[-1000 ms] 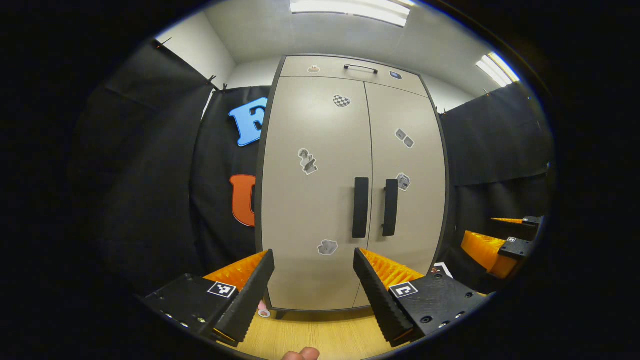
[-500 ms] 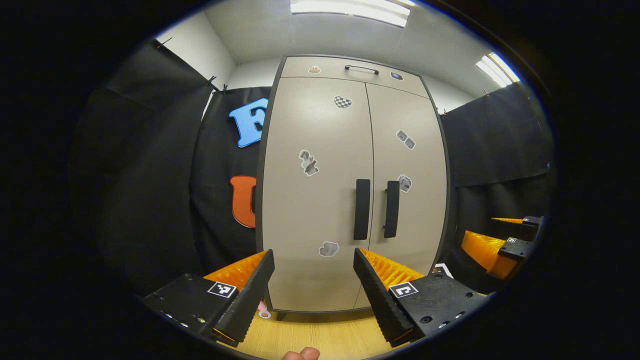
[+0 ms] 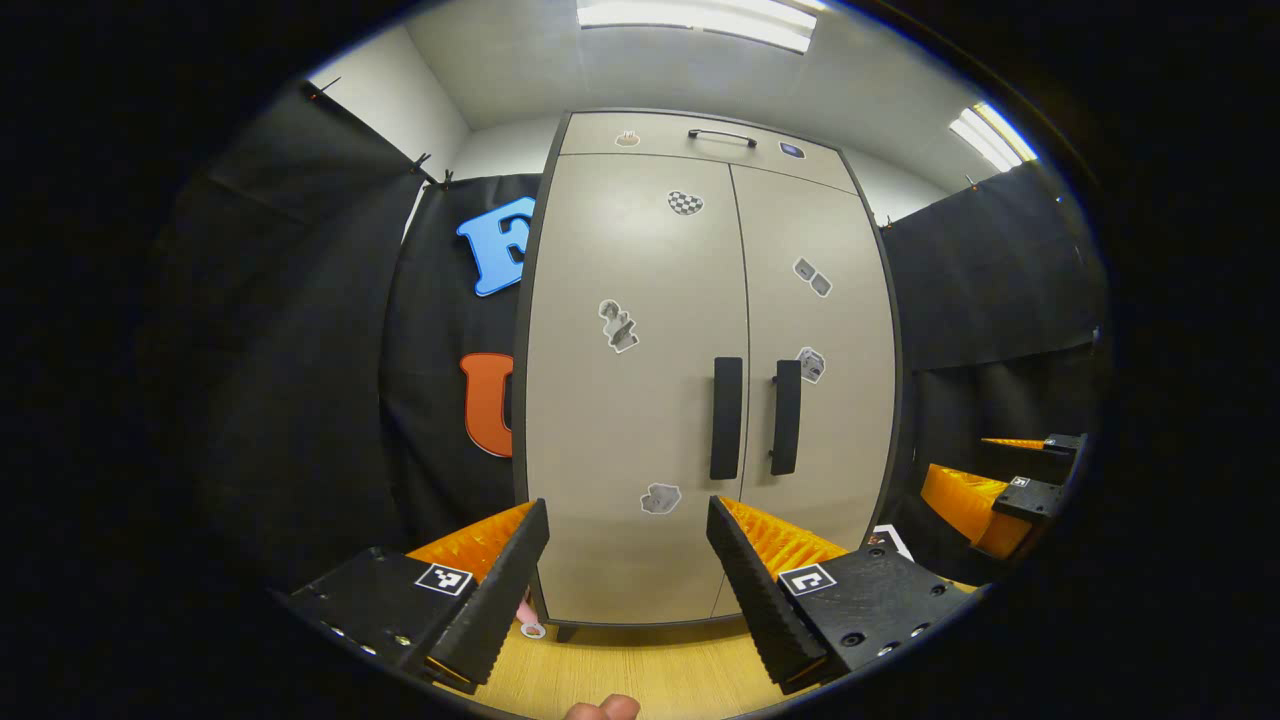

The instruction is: Open the right door of the double-door shoe cabinet with the right hand, and open the left door with the left hand.

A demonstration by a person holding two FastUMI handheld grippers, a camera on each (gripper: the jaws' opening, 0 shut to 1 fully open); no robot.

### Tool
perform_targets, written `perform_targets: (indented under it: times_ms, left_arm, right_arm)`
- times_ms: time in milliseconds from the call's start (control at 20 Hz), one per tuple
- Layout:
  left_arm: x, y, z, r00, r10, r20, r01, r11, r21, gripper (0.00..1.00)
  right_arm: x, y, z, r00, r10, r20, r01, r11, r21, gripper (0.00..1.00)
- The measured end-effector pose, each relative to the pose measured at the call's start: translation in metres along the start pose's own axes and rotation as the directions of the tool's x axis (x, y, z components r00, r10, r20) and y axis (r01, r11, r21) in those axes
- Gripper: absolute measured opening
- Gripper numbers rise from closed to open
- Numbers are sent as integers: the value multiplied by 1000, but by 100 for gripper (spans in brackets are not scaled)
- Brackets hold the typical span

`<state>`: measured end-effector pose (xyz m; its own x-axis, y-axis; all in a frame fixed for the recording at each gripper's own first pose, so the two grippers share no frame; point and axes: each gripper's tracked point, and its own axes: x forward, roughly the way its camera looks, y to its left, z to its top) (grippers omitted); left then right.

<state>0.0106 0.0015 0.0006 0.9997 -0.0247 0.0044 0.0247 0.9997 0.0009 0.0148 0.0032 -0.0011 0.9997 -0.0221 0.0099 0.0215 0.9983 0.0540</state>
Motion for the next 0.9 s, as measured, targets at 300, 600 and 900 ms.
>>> perform_targets:
  times_ms: [300, 600, 900]
  left_arm:
    - [0, 3, 0, 1000, 6, 2, -6, 1000, 1, 95]
    - [0, 4, 0, 1000, 8, 1, -8, 1000, 0, 95]
    - [-7, 3, -1, 1000, -2, -4, 2, 1000, -1, 95]
  right_arm:
    - [2, 1, -2, 1000, 1, -7, -1, 1000, 6, 100]
    - [3, 1, -2, 1000, 0, -9, 0, 1000, 8, 100]
    - [20, 7, 7, 1000, 14, 10, -14, 1000, -8, 100]
